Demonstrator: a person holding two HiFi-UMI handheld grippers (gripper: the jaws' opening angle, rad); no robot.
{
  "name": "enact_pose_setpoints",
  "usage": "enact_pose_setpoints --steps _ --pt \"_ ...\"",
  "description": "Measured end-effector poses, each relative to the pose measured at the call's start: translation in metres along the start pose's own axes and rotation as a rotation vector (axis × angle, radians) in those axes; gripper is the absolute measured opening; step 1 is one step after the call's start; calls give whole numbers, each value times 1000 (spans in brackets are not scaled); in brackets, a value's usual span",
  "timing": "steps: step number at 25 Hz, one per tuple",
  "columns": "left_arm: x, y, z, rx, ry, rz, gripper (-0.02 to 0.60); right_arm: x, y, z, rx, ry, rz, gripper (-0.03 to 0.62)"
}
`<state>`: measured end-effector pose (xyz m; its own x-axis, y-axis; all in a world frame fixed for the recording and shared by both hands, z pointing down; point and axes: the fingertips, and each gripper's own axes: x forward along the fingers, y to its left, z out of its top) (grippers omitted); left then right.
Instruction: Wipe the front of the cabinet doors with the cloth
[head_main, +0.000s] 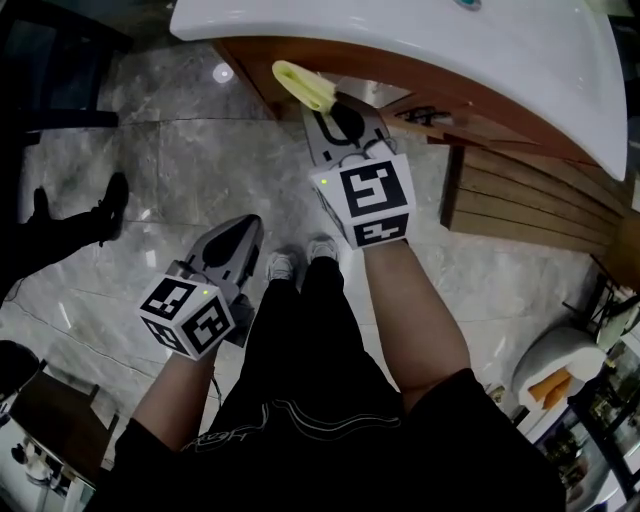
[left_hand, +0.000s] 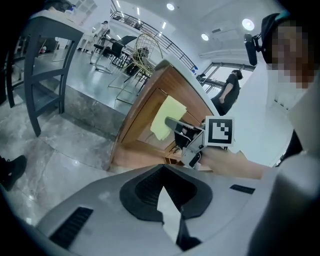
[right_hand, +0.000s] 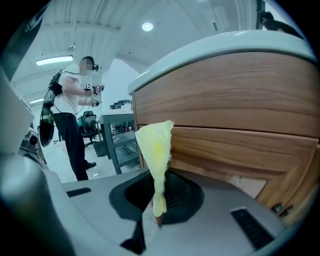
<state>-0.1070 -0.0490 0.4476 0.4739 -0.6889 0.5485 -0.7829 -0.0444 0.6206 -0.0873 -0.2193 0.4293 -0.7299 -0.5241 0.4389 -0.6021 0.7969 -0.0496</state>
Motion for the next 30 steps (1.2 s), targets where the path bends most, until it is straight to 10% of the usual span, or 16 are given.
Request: enact_pose_setpoints --steps 30 --pt "67 -93 -52 138 218 -177 6 -131 -153 -71 416 -75 -301 41"
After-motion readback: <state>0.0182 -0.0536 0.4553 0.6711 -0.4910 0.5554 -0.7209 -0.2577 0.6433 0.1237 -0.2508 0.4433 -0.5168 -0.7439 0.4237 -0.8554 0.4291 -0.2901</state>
